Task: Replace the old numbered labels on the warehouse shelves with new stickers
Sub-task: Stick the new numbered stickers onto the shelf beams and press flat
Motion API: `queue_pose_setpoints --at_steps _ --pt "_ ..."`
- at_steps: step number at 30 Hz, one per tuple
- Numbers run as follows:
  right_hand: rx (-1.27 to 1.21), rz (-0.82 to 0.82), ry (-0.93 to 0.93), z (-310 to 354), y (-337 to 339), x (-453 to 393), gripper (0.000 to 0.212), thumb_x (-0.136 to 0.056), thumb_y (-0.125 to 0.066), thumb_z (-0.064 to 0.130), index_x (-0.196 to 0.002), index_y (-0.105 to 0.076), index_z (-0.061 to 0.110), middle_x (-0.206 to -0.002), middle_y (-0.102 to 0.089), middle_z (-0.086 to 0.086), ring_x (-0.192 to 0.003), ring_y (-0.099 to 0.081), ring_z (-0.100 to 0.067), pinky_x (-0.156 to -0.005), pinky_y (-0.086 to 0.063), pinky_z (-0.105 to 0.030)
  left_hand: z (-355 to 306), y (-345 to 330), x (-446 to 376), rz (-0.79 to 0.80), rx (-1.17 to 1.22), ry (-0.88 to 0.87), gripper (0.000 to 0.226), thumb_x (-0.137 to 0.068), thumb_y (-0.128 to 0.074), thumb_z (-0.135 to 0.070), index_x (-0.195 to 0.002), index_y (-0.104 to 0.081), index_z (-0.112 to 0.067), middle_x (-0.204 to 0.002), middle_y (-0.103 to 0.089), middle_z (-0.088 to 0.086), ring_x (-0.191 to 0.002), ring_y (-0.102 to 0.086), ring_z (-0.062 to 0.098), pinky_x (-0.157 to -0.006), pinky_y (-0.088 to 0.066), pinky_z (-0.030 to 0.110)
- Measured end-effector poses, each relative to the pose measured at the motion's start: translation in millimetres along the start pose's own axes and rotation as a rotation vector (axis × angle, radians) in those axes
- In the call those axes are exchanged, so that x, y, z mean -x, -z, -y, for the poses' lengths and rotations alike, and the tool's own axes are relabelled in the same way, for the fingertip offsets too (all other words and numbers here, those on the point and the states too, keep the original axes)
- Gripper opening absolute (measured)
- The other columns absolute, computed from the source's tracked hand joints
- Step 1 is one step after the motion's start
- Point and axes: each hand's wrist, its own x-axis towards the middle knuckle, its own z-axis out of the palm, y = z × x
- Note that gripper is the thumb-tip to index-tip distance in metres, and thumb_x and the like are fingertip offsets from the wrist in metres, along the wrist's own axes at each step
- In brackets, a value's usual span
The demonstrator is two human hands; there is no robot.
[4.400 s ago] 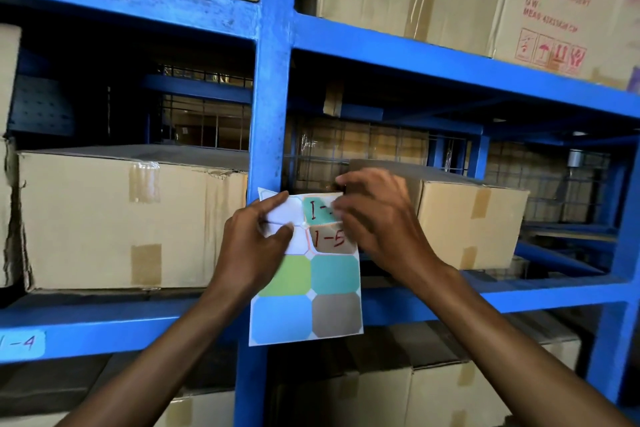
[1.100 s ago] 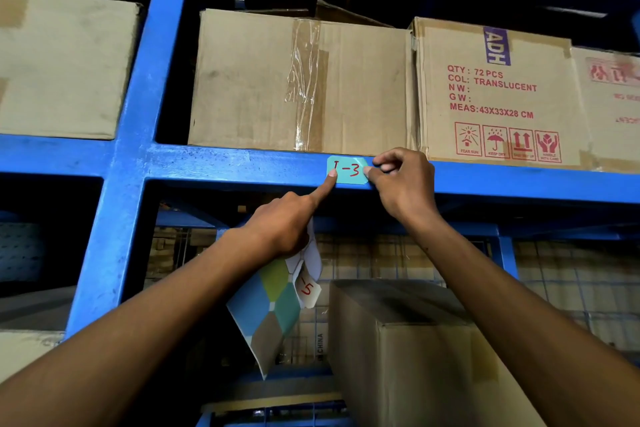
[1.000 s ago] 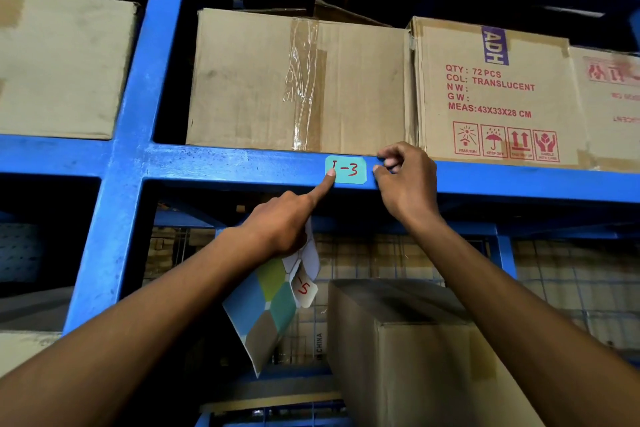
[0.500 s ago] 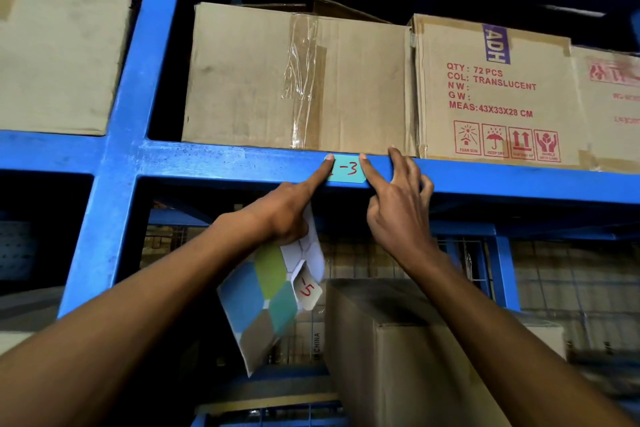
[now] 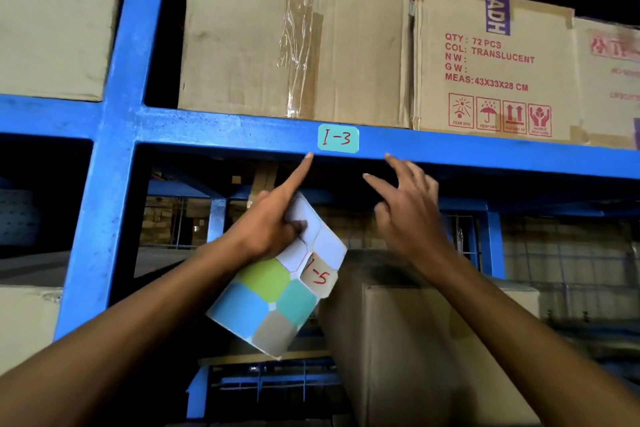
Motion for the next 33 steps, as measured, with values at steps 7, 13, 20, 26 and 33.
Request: queue_pose_setpoints --at_steps 7,13,20,26,33 --pt "-0.514 0.069 -0.193 8.8 7.7 81.4 0.029 -0.089 -0.054 0.025 -0.114 -0.063 0.013 -0.105 -0.056 -0.001 -0.095 -0.053 -0.011 -0.084 -0.047 -0.024 1.0 -20.3 46.0 -0.314 0.566 0.167 0.088 -0.085 -0.061 0.001 -0.145 -0.014 -0.043 -0.139 -0.050 -0.003 -0.101 -0.055 0.014 -0.091 -0.049 0.032" --pt "-0.603 0.106 -0.267 18.5 -5.4 112.1 0.028 -0.086 -0.060 0.033 -0.104 -0.066 0.013 -0.102 -0.057 0.004 -0.093 -0.058 -0.008 -0.074 -0.055 -0.020 -5.7 -27.5 64.1 -0.362 0.640 0.269 0.087 -0.085 -0.061 0.000 -0.144 -0.015 -0.045 -0.125 -0.062 0.006 -0.097 -0.066 0.020 -0.092 -0.052 0.046" --pt "-0.768 0.079 -0.410 29.8 -7.4 125.0 0.002 -0.078 -0.067 0.007 -0.079 -0.069 0.006 -0.085 -0.065 -0.005 -0.077 -0.061 -0.014 -0.070 -0.054 -0.025 2.2 -49.9 85.2 -0.305 0.541 0.255 0.080 -0.084 -0.062 0.001 -0.143 -0.026 -0.040 -0.145 -0.046 0.001 -0.129 -0.048 0.019 -0.108 -0.040 0.047" --pt "-0.826 0.086 -0.242 36.7 2.4 187.5 0.004 -0.078 -0.067 0.005 -0.080 -0.069 0.006 -0.084 -0.066 -0.005 -0.078 -0.060 -0.008 -0.072 -0.049 -0.016 17.3 -97.1 143.1 -0.304 0.520 0.530 0.071 -0.081 -0.066 -0.001 -0.142 -0.037 -0.023 -0.128 -0.059 0.012 -0.102 -0.059 0.014 -0.095 -0.049 0.032" --pt "-0.824 0.208 -0.374 30.5 13.6 242.1 0.008 -0.079 -0.069 0.007 -0.086 -0.072 0.007 -0.085 -0.068 -0.007 -0.078 -0.064 -0.012 -0.075 -0.050 -0.020 23.4 -131.8 194.5 -0.166 0.541 0.570 0.057 -0.083 -0.061 0.005 -0.133 -0.046 -0.019 -0.113 -0.063 0.013 -0.092 -0.060 0.018 -0.081 -0.052 0.022"
